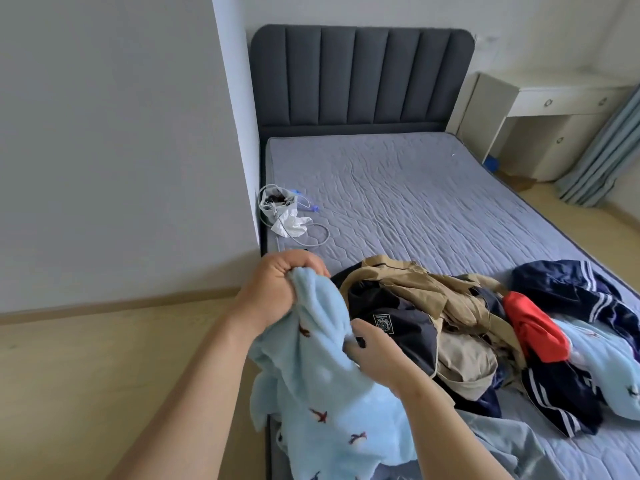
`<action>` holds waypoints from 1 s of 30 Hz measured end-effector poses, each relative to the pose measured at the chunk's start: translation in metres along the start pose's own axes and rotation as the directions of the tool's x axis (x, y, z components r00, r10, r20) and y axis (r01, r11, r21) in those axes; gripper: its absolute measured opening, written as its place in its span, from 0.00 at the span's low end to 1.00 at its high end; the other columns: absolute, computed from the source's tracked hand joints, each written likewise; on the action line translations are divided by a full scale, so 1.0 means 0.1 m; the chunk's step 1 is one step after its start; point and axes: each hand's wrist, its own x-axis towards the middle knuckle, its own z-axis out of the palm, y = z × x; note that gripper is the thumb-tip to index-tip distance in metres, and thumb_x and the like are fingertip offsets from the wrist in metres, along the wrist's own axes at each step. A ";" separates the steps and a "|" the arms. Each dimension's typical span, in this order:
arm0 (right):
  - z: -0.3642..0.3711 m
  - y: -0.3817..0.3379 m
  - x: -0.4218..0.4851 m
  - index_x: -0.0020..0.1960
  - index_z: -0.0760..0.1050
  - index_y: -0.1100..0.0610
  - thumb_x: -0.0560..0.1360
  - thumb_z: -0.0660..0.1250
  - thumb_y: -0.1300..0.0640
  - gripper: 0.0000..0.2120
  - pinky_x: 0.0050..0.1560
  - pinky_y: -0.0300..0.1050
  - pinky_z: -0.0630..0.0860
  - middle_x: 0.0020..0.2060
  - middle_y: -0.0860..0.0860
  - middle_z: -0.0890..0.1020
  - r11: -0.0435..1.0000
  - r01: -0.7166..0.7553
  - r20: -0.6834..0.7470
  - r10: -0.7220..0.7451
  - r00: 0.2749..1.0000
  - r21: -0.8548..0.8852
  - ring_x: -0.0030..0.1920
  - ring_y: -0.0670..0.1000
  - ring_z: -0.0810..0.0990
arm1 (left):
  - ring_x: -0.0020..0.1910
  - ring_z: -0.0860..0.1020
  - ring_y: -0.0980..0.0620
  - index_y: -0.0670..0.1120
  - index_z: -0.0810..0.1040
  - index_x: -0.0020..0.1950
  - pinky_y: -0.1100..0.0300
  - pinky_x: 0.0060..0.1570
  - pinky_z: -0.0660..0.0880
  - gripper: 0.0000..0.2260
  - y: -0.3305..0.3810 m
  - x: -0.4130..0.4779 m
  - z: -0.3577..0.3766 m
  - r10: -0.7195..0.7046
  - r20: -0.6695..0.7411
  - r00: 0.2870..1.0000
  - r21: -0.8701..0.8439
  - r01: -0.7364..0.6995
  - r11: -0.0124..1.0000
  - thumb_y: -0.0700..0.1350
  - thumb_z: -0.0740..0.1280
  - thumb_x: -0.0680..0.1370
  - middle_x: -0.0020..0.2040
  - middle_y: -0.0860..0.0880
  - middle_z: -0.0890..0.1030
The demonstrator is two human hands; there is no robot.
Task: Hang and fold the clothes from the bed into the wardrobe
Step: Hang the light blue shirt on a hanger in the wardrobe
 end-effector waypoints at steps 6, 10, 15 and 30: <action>-0.53 -0.62 -0.01 0.37 0.64 0.56 0.78 0.61 0.57 0.12 0.29 0.39 0.60 0.28 0.48 0.64 0.864 0.296 -0.483 -0.072 0.873 0.406 0.29 0.46 0.62 | 0.53 0.74 0.43 0.47 0.78 0.53 0.54 0.49 0.71 0.16 0.02 0.09 -0.18 0.038 -0.519 0.854 0.563 0.307 0.768 0.32 0.60 0.70 0.53 0.47 0.79; -0.83 -0.95 -0.10 0.36 0.64 0.53 0.79 0.60 0.57 0.13 0.25 0.31 0.62 0.27 0.46 0.65 0.723 0.461 -0.598 -0.083 0.797 0.514 0.25 0.40 0.62 | 0.65 0.67 0.43 0.46 0.67 0.68 0.52 0.61 0.65 0.25 -0.11 -0.03 -0.07 -0.078 -0.609 0.789 0.437 0.416 0.797 0.44 0.69 0.73 0.67 0.44 0.69; -0.83 -1.01 -0.09 0.35 0.65 0.53 0.79 0.60 0.55 0.14 0.30 0.37 0.64 0.25 0.43 0.65 0.618 0.442 -0.572 0.016 0.820 0.650 0.27 0.42 0.63 | 0.58 0.77 0.57 0.60 0.68 0.64 0.59 0.55 0.75 0.26 -0.17 -0.23 0.19 -0.487 0.085 0.869 -0.301 0.488 0.819 0.63 0.69 0.69 0.60 0.57 0.77; -0.24 -0.38 -0.21 0.59 0.74 0.51 0.72 0.69 0.62 0.17 0.58 0.52 0.76 0.55 0.52 0.79 0.668 -0.020 -0.066 0.103 0.993 0.744 0.52 0.52 0.80 | 0.50 0.79 0.49 0.43 0.79 0.49 0.56 0.58 0.74 0.09 0.09 0.14 0.07 -0.363 -0.261 0.894 -0.701 0.083 0.708 0.40 0.60 0.79 0.49 0.45 0.82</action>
